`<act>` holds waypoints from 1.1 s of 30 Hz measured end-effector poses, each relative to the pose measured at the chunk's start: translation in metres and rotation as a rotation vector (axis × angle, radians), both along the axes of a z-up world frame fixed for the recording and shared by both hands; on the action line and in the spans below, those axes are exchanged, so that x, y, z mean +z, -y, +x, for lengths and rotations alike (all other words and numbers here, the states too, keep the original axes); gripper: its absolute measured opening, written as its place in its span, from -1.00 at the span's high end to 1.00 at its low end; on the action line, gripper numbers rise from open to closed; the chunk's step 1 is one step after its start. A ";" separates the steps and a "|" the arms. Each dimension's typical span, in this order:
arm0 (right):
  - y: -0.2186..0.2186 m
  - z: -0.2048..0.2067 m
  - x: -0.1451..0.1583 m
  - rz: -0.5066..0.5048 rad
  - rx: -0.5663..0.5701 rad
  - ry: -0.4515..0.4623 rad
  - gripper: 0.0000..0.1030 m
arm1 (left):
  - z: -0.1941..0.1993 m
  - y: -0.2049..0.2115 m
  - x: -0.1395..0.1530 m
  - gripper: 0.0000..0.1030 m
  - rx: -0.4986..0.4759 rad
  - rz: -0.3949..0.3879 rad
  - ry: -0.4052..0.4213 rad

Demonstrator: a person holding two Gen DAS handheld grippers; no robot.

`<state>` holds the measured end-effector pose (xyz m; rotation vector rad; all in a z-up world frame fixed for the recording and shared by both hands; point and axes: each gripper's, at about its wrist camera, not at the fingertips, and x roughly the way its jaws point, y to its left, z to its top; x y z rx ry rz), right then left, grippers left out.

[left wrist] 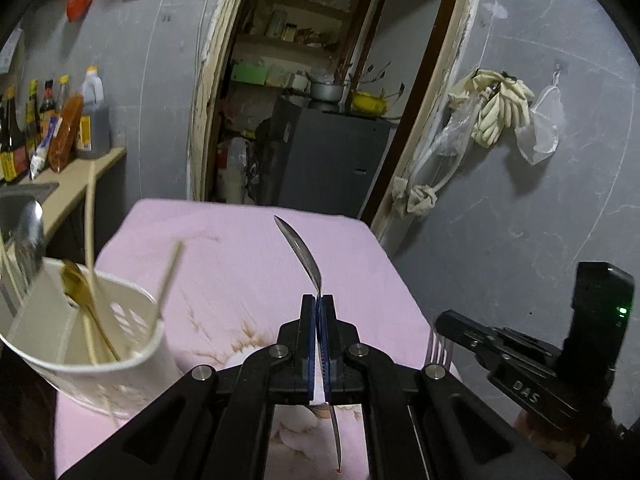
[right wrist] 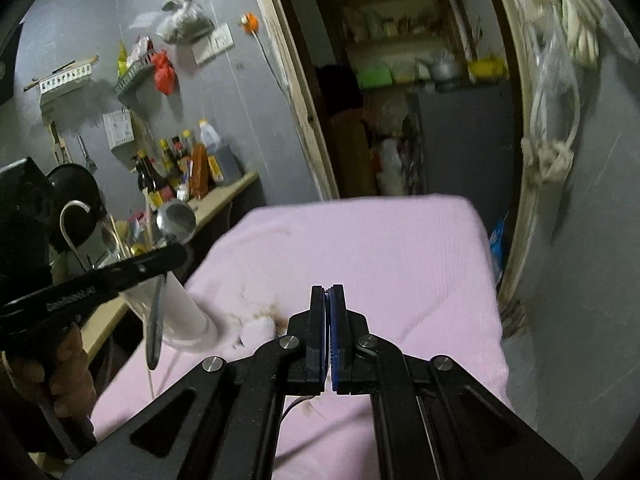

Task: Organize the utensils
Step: 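Carry the spoon in the left tool while the right tool carries the fork to the holder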

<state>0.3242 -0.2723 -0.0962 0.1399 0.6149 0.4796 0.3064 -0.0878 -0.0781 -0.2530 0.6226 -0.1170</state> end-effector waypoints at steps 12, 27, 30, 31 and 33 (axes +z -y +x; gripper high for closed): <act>-0.057 -0.007 0.102 0.026 -0.035 0.186 0.96 | -0.016 -0.077 0.048 0.95 0.046 -0.080 0.103; -0.151 0.005 0.164 0.070 0.027 0.333 0.96 | -0.023 -0.204 0.073 0.95 0.263 -0.132 0.212; -0.170 0.004 0.160 0.032 0.026 0.353 0.96 | -0.021 -0.221 0.065 0.95 0.302 -0.150 0.216; -0.177 0.004 0.158 0.016 0.024 0.355 0.96 | -0.020 -0.224 0.063 0.95 0.310 -0.153 0.219; -0.188 0.004 0.154 -0.018 0.026 0.355 0.96 | -0.020 -0.229 0.057 0.95 0.324 -0.158 0.223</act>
